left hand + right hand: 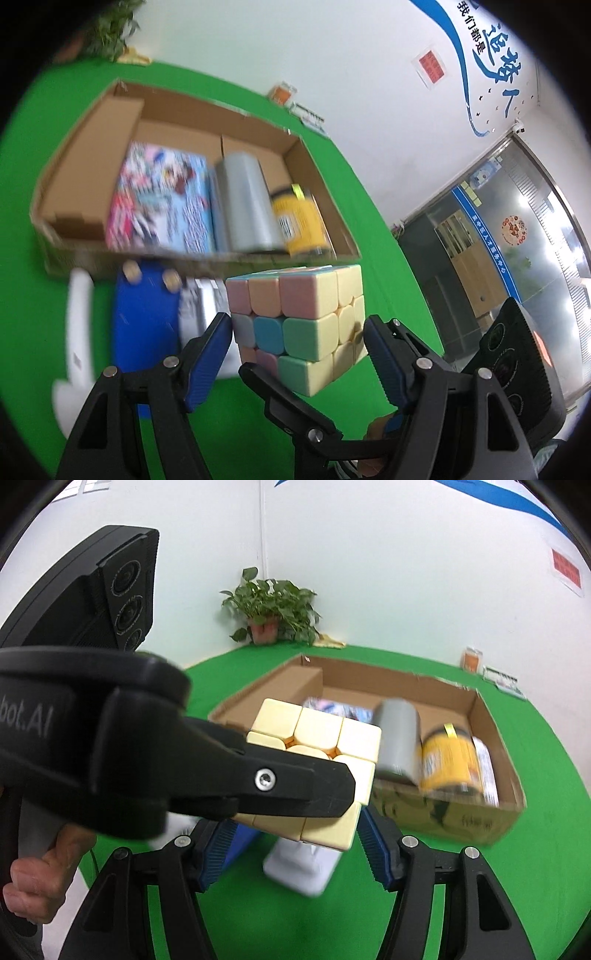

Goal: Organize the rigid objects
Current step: 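Carry the Rubik's cube into the box onto the game box and release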

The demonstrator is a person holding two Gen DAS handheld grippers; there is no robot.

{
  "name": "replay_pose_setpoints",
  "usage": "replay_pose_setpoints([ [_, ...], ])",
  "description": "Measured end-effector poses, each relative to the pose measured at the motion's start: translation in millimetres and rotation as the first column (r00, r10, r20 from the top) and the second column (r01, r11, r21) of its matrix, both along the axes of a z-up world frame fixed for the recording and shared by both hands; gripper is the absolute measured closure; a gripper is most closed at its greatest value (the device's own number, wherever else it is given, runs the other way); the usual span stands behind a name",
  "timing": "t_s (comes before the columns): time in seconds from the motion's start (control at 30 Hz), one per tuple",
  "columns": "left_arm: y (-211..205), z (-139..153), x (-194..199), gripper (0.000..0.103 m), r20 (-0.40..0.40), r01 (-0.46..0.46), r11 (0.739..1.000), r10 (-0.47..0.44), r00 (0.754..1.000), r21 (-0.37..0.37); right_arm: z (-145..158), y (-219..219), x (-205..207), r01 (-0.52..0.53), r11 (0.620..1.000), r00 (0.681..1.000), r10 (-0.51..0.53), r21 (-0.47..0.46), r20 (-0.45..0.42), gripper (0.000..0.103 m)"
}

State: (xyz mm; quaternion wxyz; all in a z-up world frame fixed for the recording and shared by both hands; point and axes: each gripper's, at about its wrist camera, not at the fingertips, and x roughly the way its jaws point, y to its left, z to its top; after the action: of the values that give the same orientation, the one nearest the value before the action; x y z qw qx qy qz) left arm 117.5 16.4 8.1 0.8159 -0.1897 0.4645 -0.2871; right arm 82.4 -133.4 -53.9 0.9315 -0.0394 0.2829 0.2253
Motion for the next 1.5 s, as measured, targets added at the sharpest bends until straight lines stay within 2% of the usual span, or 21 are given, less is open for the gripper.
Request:
replay_pose_setpoints([
  [0.1, 13, 7, 23, 0.030, 0.017, -0.012, 1.000, 0.012, 1.000, 0.018, 12, 15, 25, -0.013, 1.000, 1.000, 0.013, -0.006, 0.008, 0.042],
  [0.37, 48, 4, 86, 0.030, -0.034, -0.030, 1.000, 0.030, 0.999, 0.004, 16, 49, 93, -0.045, 0.999, 0.997, 0.043, -0.026, -0.065, 0.042],
  [0.5, 59, -6, 114, 0.030, -0.077, -0.033, 0.999, 0.033, 0.996, 0.003, 11, 64, 130, -0.054, 0.998, 0.992, 0.051, -0.027, -0.112, 0.042],
  [0.63, 69, -28, 136, 0.031, -0.141, -0.032, 0.999, 0.034, 0.989, 0.018, -8, 77, 164, -0.061, 0.998, 0.982, 0.057, -0.014, -0.180, 0.042],
  [0.87, 79, -60, 148, 0.032, -0.217, -0.039, 0.998, 0.049, 0.975, 0.053, -43, 97, 188, -0.065, 0.998, 0.962, 0.057, -0.021, -0.266, 0.042],
  [1.0, 80, -61, 147, 0.039, -0.215, -0.032, 0.998, 0.044, 0.976, 0.060, -60, 105, 196, -0.050, 0.999, 0.951, 0.043, -0.014, -0.306, 0.040],
  [1.1, 83, -62, 146, 0.040, -0.218, -0.034, 0.998, 0.043, 0.975, 0.047, -70, 96, 207, -0.056, 0.998, 0.943, 0.058, 0.017, -0.328, 0.040],
  [1.2, 83, -59, 142, 0.042, -0.201, -0.032, 0.997, 0.044, 0.979, 0.063, -63, 88, 204, -0.085, 0.994, 0.943, 0.103, 0.069, -0.317, 0.029],
  [1.3, 84, -54, 138, 0.048, -0.174, -0.045, 0.995, 0.060, 0.983, 0.086, -61, 76, 199, -0.113, 0.984, 0.941, 0.150, 0.135, -0.302, 0.027],
  [1.33, 86, -52, 136, 0.048, -0.162, -0.055, 0.995, 0.069, 0.984, 0.088, -61, 72, 199, -0.121, 0.983, 0.944, 0.158, 0.141, -0.290, 0.028],
  [1.47, 88, -50, 134, 0.050, -0.149, -0.062, 0.993, 0.076, 0.986, 0.097, -65, 76, 200, -0.137, 0.983, 0.939, 0.167, 0.121, -0.301, 0.054],
  [1.5, 87, -51, 133, 0.052, -0.157, -0.052, 0.994, 0.067, 0.985, 0.098, -67, 79, 202, -0.147, 0.981, 0.934, 0.179, 0.126, -0.310, 0.055],
])
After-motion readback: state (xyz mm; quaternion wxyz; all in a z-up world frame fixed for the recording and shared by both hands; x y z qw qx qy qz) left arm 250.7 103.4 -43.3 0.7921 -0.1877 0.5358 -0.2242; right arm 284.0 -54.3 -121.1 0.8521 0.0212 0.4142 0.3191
